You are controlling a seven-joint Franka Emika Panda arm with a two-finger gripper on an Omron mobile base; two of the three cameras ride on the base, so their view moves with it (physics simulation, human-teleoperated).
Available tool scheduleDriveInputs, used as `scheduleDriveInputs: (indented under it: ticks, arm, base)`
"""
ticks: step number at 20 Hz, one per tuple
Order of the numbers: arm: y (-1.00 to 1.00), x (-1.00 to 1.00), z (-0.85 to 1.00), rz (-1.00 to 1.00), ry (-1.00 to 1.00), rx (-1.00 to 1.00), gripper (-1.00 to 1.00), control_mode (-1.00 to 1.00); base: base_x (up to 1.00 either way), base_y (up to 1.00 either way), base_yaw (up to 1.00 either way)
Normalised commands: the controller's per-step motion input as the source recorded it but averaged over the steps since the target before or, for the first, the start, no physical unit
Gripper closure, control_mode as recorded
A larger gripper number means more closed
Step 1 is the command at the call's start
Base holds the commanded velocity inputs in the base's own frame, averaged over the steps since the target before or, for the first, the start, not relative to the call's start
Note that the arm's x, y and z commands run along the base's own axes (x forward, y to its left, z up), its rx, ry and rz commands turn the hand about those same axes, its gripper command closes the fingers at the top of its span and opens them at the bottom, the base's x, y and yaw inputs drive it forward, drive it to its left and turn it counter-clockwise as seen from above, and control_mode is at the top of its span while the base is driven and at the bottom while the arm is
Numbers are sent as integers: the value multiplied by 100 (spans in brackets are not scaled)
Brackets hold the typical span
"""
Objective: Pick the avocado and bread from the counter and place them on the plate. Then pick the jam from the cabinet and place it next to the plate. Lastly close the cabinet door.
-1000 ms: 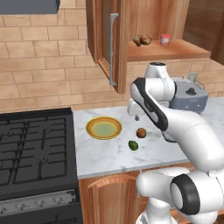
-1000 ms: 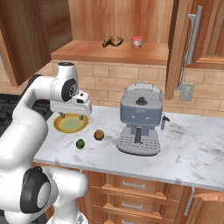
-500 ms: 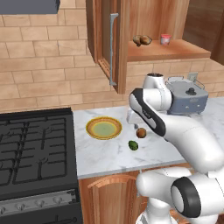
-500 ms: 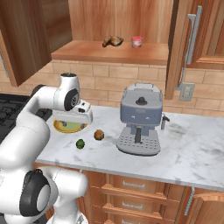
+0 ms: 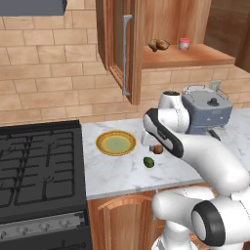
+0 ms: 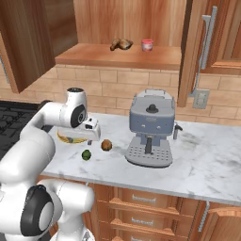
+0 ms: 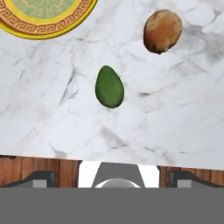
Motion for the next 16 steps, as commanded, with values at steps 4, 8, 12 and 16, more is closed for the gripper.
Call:
scheduleDriveInputs:
  ticks: [4,8,12,16]
  arm:
    - [3,7,-23,0,0,0,-100,-100]
    - [6,9,-23,0,0,0,-100,-100]
    - [3,9,-24,0,0,0,-100,-100]
    - [0,9,-22,0,0,0,-100,-100]
  base:
    - [0,0,0]
    - [0,0,0]
    - [0,0,0]
    - [0,0,0]
